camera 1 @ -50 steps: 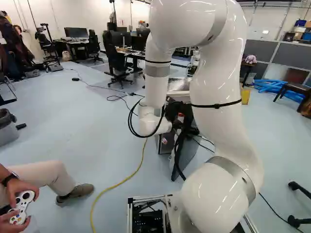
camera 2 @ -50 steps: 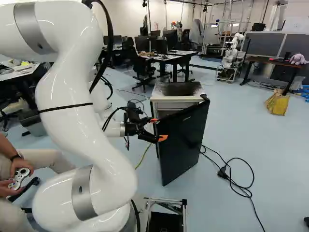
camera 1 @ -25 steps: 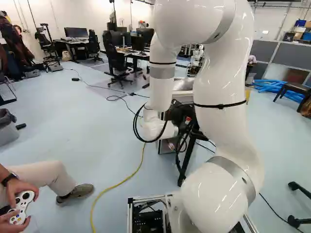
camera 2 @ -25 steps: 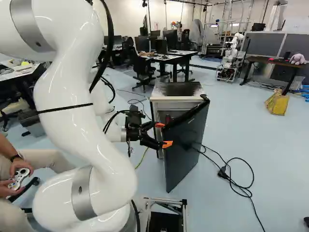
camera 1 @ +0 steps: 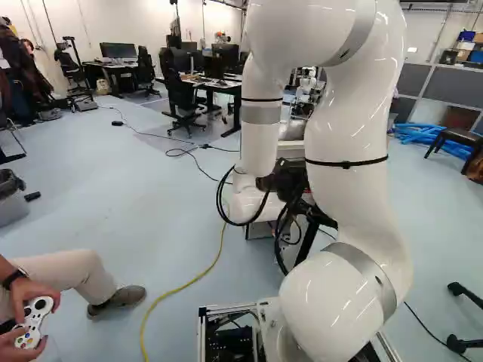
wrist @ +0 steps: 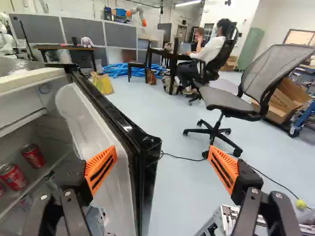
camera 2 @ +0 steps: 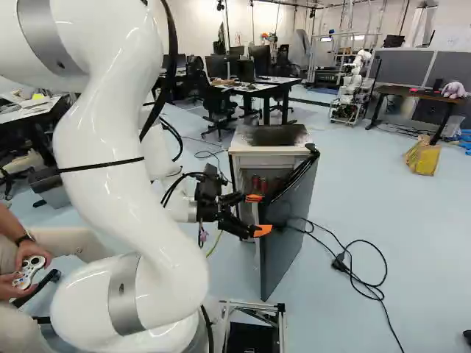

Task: Grab a drink from the fridge

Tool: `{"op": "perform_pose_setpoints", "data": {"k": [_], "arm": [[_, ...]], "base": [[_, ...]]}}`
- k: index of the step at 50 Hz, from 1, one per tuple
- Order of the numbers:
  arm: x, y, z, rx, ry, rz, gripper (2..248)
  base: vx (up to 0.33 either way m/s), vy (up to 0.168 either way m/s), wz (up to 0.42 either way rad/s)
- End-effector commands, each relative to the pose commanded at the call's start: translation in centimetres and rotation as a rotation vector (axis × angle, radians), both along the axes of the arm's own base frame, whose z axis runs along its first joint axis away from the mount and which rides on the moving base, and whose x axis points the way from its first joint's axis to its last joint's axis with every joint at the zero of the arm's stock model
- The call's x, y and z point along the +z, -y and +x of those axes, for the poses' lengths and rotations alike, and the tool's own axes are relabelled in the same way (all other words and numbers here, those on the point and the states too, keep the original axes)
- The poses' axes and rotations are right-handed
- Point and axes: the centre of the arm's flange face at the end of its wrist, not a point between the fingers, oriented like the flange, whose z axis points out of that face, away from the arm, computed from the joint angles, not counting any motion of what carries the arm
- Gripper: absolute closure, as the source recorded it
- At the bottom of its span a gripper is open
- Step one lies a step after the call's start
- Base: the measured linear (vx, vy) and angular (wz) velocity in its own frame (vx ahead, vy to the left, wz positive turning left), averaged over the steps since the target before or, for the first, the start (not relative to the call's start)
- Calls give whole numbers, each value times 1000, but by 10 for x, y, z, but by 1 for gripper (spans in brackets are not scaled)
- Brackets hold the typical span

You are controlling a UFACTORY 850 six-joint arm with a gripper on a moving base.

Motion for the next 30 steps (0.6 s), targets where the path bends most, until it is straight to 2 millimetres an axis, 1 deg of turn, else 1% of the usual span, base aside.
{"op": "perform_pose_setpoints", "data": {"k": [11, 30], "arm": [[0, 17, -7, -95, -5, -5, 3], [1, 52, -3, -241, 11, -1, 3]], "base": [[0, 0, 0], [0, 0, 0]]}}
